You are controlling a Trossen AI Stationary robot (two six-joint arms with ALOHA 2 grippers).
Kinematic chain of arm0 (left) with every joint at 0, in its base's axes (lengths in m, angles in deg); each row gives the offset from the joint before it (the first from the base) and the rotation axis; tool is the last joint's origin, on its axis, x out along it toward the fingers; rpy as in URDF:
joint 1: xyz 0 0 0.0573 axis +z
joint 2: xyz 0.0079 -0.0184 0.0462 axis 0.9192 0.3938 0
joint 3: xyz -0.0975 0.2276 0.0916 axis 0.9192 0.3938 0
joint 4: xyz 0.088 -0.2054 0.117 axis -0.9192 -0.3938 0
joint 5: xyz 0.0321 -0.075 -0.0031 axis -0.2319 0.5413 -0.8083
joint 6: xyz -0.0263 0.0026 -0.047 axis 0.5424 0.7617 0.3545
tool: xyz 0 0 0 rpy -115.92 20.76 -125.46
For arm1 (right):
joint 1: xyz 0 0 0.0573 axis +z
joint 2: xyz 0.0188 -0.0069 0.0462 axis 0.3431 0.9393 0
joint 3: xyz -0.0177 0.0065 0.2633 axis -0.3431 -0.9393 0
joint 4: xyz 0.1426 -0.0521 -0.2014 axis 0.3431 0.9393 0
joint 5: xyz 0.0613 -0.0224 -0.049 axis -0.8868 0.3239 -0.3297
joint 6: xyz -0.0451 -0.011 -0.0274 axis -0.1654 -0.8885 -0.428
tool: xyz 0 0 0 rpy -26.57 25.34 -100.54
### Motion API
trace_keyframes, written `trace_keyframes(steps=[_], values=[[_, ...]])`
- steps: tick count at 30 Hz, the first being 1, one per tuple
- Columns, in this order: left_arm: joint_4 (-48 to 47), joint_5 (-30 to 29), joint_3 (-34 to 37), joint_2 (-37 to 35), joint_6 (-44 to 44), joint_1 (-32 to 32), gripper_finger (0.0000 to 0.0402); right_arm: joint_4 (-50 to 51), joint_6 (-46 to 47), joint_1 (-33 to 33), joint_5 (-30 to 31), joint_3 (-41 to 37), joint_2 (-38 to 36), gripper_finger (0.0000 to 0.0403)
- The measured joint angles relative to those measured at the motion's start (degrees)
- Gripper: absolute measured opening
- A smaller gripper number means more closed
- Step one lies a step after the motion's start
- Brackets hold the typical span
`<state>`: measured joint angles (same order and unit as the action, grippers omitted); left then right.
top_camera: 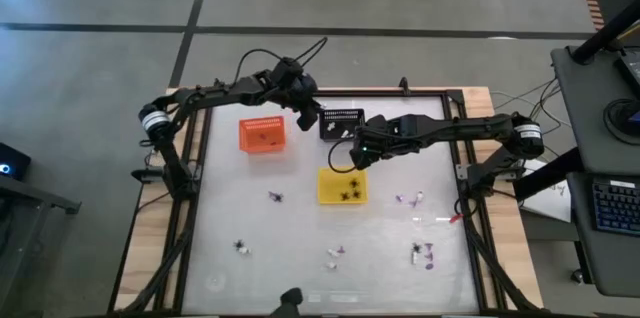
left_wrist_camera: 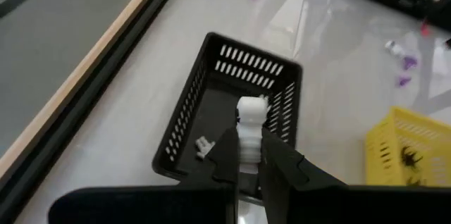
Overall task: Sort Halloween decoration
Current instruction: Put the white skeleton toy into the black bin, then put the violet witch hat toy into the orange bin
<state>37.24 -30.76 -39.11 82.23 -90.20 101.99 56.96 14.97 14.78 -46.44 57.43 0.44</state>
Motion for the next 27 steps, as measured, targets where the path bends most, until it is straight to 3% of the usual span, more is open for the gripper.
trace_keyframes(steps=[6,15,22,27], values=[[-3.9,3.17,-3.08,3.78,-5.2,0.74,0.0011,0.0,2.65,-0.01,0.02,0.0,0.0,0.0128],[-10.0,10.39,-10.83,12.09,-8.41,0.72,0.0044,-0.01,6.82,0.01,1.47,-0.02,0.0,0.0128],[-21.5,10.37,-19.34,16.76,-14.62,0.72,0.0057,0.01,7.66,0.0,1.51,-0.13,0.0,0.0128],[-22.44,10.37,-20.67,16.8,-16.24,0.72,0.0068,0.01,7.64,-0.01,1.51,-0.15,0.0,0.0128]])
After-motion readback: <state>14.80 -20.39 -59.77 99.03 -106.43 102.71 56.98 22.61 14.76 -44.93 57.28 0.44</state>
